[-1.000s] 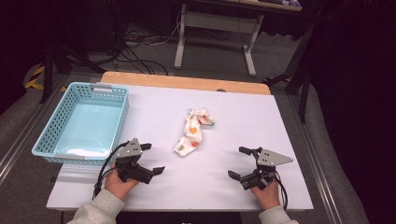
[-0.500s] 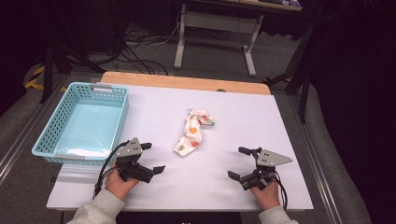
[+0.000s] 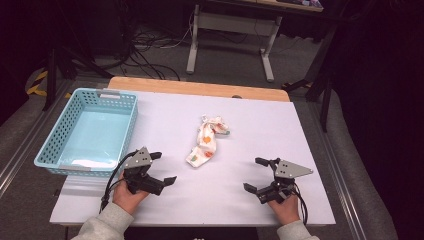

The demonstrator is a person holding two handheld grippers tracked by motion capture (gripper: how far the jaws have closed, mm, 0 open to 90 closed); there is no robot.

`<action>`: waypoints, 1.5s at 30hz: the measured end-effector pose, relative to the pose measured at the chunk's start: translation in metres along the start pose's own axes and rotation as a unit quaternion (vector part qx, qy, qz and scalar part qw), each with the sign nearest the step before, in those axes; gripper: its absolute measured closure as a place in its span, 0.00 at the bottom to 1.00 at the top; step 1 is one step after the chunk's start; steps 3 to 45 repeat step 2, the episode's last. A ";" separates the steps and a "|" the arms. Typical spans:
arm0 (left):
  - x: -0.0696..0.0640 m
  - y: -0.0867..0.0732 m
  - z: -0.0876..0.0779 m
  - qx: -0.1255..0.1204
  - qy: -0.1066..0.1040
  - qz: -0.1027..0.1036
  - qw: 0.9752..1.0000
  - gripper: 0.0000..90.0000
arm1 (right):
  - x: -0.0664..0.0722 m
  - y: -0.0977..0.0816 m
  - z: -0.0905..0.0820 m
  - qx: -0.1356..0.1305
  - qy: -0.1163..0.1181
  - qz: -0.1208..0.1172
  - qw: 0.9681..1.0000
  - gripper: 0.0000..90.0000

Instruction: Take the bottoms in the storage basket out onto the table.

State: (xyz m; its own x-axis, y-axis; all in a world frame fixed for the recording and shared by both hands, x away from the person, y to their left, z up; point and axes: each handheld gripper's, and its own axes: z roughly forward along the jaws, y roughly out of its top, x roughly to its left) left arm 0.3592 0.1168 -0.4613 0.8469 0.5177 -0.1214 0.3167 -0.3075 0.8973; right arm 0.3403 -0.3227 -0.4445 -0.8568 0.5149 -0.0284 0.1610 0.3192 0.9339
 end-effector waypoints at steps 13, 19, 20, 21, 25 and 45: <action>0.000 0.000 0.000 -0.001 0.000 -0.002 1.000 0.00 | 0.000 0.000 0.000 0.000 0.001 0.000 1.000 0.01; 0.000 0.000 0.000 -0.001 0.000 -0.002 1.000 0.00 | 0.000 0.000 0.000 0.000 0.001 0.000 1.000 0.01; 0.000 0.000 0.000 -0.001 0.000 -0.002 1.000 0.00 | 0.000 0.000 0.000 0.000 0.001 0.000 1.000 0.01; 0.000 0.000 0.000 -0.001 0.000 -0.002 1.000 0.00 | 0.000 0.000 0.000 0.000 0.001 0.000 1.000 0.01; 0.000 0.000 0.000 -0.001 0.000 -0.002 1.000 0.00 | 0.000 0.000 0.000 0.000 0.001 0.000 1.000 0.01; 0.000 0.000 0.000 -0.001 0.000 -0.002 1.000 0.00 | 0.000 0.000 0.000 0.000 0.001 0.000 1.000 0.01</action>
